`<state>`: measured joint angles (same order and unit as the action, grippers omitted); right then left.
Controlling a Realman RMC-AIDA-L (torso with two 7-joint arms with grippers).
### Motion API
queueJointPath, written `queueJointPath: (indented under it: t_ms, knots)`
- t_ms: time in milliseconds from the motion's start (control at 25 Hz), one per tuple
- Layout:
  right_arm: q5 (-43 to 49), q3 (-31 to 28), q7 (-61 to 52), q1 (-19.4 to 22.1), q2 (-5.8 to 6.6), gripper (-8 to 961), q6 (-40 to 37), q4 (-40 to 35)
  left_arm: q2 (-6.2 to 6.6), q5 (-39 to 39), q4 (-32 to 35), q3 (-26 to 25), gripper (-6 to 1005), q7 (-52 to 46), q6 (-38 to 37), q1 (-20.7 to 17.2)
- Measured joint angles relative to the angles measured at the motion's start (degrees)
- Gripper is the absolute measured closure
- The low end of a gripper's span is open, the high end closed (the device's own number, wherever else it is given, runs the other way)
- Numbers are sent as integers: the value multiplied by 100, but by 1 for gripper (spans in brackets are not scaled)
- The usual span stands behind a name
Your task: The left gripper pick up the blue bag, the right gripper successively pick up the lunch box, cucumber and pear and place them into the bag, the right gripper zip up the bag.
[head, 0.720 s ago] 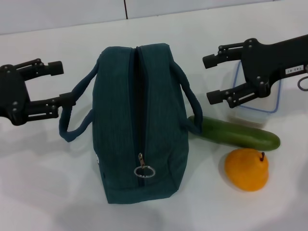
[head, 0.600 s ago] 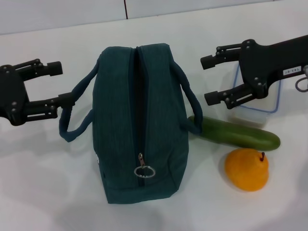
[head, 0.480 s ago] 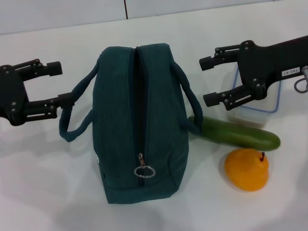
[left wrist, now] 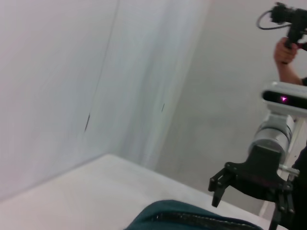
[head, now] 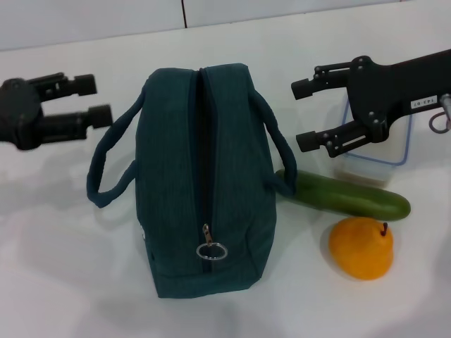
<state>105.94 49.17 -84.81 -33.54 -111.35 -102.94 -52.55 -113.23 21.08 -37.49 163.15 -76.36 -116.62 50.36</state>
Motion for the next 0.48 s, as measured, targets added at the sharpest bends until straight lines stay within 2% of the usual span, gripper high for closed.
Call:
queueJointPath:
  t_ms: [80, 160, 400, 480]
  knots:
    - [2, 11, 0, -10, 2, 83, 0, -1, -66, -164, -240, 5, 172, -537, 1, 211]
    - [6, 10, 0, -11, 8, 83, 0, -1, -184, -387, -561, 6, 172, -1002, 2, 430]
    - [14, -4, 11, -5, 22, 84, -20, -2, -597, -779, -1522, 6, 172, -2080, 9, 842]
    - [18, -4, 36, 0, 24, 84, -28, -1, -606, -782, -1541, 6, 172, -2184, 9, 852]
